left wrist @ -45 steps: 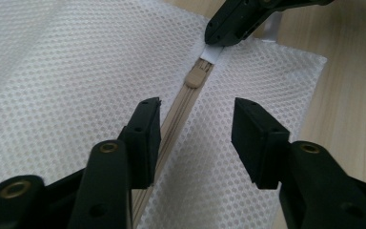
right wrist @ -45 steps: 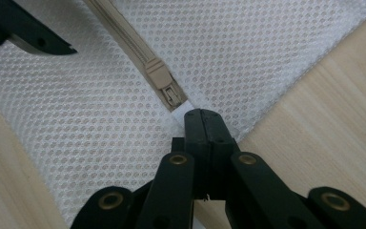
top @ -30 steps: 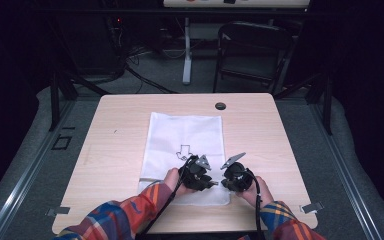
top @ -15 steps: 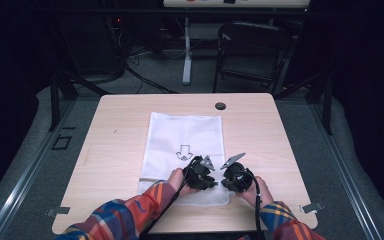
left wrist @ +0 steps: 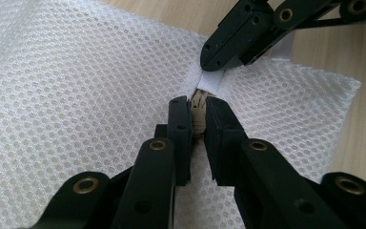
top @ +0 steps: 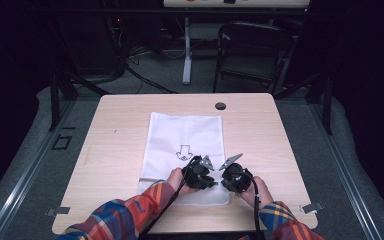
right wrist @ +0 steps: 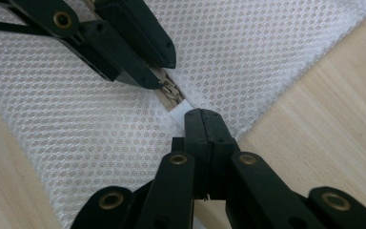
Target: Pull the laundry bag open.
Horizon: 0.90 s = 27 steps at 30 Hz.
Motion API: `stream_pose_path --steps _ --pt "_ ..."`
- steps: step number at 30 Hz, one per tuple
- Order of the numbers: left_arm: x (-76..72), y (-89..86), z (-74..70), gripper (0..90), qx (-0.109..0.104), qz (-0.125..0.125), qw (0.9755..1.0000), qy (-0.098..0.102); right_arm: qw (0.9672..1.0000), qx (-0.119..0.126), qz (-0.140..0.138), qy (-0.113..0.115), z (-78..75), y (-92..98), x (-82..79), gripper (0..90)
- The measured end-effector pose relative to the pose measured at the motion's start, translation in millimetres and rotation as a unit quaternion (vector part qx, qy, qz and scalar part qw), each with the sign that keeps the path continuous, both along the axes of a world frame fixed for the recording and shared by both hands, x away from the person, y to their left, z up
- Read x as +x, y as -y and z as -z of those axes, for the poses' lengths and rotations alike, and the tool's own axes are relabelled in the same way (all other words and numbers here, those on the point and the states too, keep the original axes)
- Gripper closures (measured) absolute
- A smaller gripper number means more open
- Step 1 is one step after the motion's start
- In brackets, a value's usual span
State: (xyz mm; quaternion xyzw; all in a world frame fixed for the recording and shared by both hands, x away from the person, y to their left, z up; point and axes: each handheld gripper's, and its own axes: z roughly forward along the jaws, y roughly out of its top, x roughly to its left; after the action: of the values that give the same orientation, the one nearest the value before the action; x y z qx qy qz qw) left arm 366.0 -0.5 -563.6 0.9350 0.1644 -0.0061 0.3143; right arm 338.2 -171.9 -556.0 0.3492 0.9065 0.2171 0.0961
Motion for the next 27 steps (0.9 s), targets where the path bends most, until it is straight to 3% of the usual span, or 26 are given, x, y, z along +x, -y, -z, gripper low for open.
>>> stream_pose_path --steps 13,20,25,27 --pt "0.8 -6.2 -2.8 81.2 0.007 -0.001 1.0000 -0.006 1.0000 -0.002 -0.004 -0.001 -0.1 0.1 0.3 90.0" --pt "2.1 -21.4 -2.1 81.1 0.004 -0.010 0.9999 -0.013 0.9999 -0.009 -0.009 0.000 -0.8 0.0 0.5 90.0" --pt "1.4 -22.4 -0.9 80.9 0.005 -0.015 0.9998 -0.015 0.9998 -0.012 -0.012 0.005 -0.7 -1.6 0.0 90.0" --pt "2.4 -23.0 -0.3 80.9 0.001 -0.015 0.9997 -0.018 0.9999 -0.004 -0.008 0.007 -1.2 -2.6 -0.2 90.0"
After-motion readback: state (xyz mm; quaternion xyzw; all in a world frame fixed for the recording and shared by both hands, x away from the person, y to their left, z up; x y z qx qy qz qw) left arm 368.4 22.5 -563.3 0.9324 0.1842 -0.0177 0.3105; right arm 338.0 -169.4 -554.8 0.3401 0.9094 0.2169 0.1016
